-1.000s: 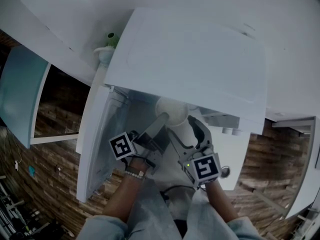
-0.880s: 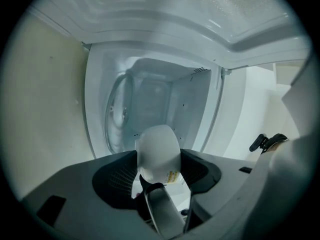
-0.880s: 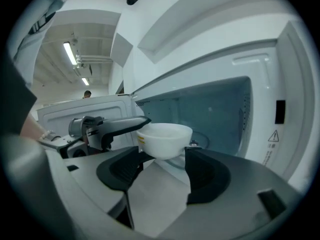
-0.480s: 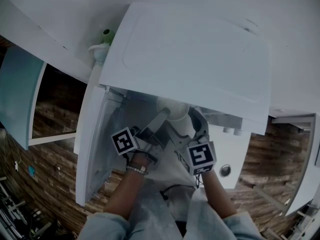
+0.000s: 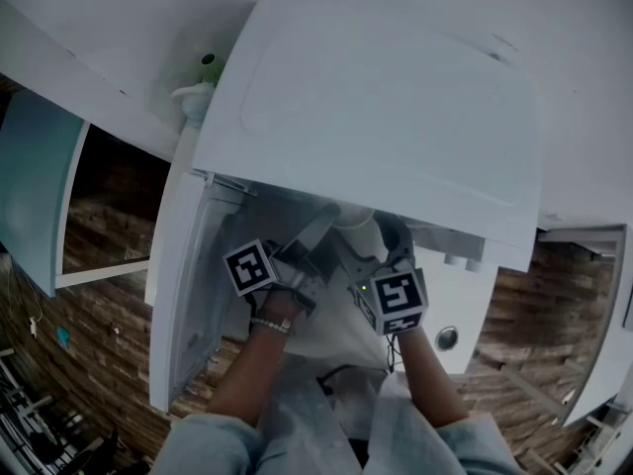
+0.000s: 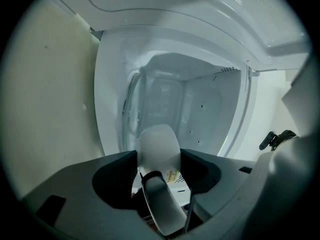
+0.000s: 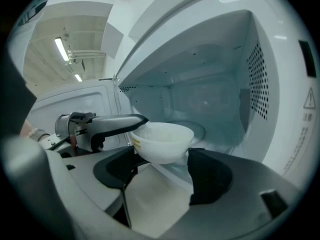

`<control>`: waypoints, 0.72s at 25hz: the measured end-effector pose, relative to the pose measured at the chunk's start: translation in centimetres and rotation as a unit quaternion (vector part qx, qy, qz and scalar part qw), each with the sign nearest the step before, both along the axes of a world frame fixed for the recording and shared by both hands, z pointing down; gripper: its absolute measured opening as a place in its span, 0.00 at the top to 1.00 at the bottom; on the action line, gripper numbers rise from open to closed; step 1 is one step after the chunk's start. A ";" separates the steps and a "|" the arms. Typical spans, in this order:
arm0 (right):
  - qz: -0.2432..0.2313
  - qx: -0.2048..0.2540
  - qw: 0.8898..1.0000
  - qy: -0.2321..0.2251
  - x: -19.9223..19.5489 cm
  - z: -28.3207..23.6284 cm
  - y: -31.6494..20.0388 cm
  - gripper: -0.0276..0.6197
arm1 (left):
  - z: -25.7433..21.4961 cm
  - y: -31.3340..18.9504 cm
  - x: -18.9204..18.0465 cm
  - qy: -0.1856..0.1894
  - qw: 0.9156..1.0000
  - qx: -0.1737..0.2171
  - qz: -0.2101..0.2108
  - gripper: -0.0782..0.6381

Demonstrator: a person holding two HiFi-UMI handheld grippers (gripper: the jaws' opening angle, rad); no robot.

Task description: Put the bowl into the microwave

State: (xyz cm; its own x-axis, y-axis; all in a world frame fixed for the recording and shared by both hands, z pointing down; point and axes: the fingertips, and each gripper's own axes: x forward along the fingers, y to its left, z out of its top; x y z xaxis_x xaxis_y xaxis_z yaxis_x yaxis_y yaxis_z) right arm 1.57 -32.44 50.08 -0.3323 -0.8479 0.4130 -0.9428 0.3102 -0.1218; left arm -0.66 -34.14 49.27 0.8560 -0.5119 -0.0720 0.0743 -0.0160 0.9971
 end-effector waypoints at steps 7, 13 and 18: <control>0.000 -0.013 1.000 0.010 0.2 1.0 -0.4 0.43 | 1.1 -0.4 0.2 -0.016 1.000 -0.013 0.002 0.54; 0.002 -0.011 1.000 0.016 0.2 1.0 -0.8 0.43 | 1.1 -0.7 0.1 -0.017 1.000 -0.019 -0.001 0.53; -0.002 -0.015 0.999 0.038 0.0 1.0 -1.1 0.43 | 1.4 -0.4 -0.4 -0.040 0.999 -0.017 0.001 0.55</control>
